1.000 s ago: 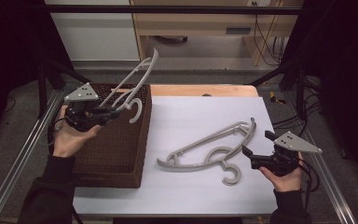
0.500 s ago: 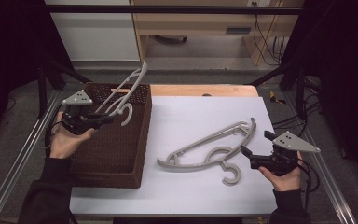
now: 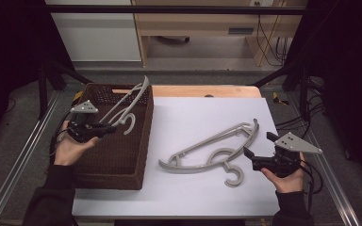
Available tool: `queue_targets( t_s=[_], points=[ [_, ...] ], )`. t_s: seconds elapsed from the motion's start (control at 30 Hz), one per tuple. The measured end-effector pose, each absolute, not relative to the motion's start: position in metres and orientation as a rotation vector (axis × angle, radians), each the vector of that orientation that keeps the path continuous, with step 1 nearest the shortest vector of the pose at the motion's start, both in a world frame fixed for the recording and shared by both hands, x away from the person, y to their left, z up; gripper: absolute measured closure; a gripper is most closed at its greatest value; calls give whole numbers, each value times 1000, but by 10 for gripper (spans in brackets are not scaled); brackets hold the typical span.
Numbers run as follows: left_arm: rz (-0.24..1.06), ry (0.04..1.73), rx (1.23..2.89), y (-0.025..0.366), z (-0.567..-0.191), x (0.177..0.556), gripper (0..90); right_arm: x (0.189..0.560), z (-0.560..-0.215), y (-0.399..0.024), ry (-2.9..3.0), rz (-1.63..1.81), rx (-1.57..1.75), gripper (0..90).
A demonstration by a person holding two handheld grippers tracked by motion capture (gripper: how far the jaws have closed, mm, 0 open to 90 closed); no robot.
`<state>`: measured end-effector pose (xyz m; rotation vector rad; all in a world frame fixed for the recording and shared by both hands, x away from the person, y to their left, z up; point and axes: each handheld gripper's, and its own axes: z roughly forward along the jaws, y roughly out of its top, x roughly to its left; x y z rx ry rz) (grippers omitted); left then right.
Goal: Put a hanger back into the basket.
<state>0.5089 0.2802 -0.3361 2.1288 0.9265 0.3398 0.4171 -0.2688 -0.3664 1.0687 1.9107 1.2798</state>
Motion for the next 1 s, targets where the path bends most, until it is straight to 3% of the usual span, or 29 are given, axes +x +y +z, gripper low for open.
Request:
queue_targets(
  t_s=[1.0],
  points=[
    [256, 1075, 2226, 273, -373, 520, 817, 418, -367, -268, 1916, 1275, 1068, 58]
  ],
)
